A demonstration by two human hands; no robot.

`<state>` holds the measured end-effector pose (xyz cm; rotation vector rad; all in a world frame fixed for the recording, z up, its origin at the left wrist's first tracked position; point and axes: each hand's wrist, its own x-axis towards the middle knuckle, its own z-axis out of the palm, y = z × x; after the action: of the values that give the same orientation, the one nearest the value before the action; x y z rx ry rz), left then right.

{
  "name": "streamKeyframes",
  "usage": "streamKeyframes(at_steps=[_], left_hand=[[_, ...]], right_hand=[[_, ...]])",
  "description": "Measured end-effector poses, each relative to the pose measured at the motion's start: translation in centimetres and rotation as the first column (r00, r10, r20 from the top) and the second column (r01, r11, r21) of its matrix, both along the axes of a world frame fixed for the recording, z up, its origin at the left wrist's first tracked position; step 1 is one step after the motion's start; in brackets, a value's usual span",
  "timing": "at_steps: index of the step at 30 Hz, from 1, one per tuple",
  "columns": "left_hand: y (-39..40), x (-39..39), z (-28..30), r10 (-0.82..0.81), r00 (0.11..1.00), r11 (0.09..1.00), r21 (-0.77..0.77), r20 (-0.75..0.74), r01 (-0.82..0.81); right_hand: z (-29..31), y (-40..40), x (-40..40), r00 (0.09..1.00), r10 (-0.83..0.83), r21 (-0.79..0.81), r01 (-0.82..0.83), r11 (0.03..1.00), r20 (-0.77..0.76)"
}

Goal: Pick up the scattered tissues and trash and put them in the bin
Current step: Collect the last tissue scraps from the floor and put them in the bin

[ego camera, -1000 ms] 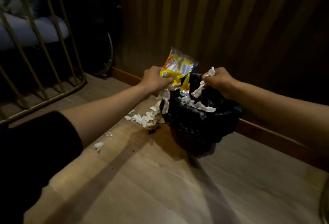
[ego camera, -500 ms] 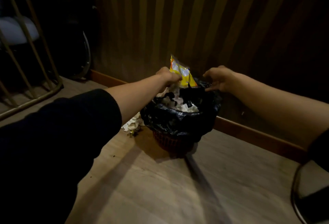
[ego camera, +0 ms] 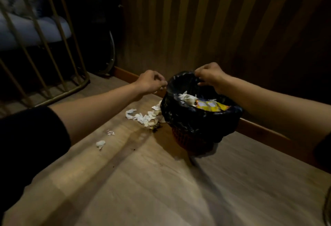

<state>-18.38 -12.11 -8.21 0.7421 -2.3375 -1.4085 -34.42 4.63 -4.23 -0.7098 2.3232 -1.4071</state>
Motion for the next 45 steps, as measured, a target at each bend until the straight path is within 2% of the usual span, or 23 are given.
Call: streamKeyframes(at_steps=[6, 11, 17, 21, 24, 27, 29, 33, 37, 41, 45], left_hand=[[-5.4, 8.9, -4.8, 0.121, 0.975, 0.992, -0.055, 0.186, -0.113], [-9.8, 15.6, -9.8, 0.241, 0.907, 0.97, -0.103, 0.346, -0.219], [-13.9, 20.4, -16.6, 0.35, 0.789, 0.936, -0.146, 0.506, -0.322], [-15.0, 21.0, -21.3, 0.244, 0.756, 0.955, -0.287, 0.607, -0.078], [-15.3, 20.3, -24.6, 0.17, 0.74, 0.941, -0.33, 0.651, 0.074], [-15.7, 19.8, -27.1, 0.162, 0.749, 0.948, -0.313, 0.642, 0.063], [-16.2, 19.6, -28.6, 0.144, 0.78, 0.942, -0.325, 0.609, 0.08], [-16.7, 19.0, -30.6, 0.06, 0.84, 0.925, -0.347, 0.539, 0.157], [-16.5, 17.6, -31.6, 0.069, 0.883, 0.925, -0.361, 0.464, 0.117], [-16.2, 16.2, -31.4, 0.056, 0.906, 0.918, -0.379, 0.419, 0.119], [-15.7, 15.1, -31.3, 0.081, 0.954, 0.901, -0.43, 0.289, 0.054]], right_hand=[[-3.3, -6.5, 6.5, 0.957, 0.263, 0.11, -0.25, 0.962, -0.119], [-7.5, -11.3, 10.7, 0.844, 0.493, 0.257, -0.438, 0.862, -0.214], [-15.5, -15.1, 12.3, 0.751, 0.626, 0.478, -0.48, 0.736, -0.21], [-20.6, -16.3, 11.6, 0.742, 0.652, 0.671, -0.405, 0.621, -0.156], [-24.7, -16.0, 10.4, 0.801, 0.588, 0.764, -0.308, 0.566, -0.112], [-28.5, -15.3, 9.5, 0.864, 0.487, 0.765, -0.227, 0.603, -0.128], [-30.0, -15.1, 9.3, 0.874, 0.468, 0.772, -0.206, 0.601, -0.131], [-31.7, -15.7, 8.8, 0.877, 0.453, 0.765, -0.179, 0.619, -0.161], [-32.9, -15.9, 8.9, 0.872, 0.458, 0.761, -0.178, 0.624, -0.171], [-33.5, -16.2, 8.5, 0.853, 0.471, 0.679, -0.209, 0.703, -0.226], [-33.4, -16.8, 8.8, 0.822, 0.499, 0.601, -0.259, 0.756, -0.274]])
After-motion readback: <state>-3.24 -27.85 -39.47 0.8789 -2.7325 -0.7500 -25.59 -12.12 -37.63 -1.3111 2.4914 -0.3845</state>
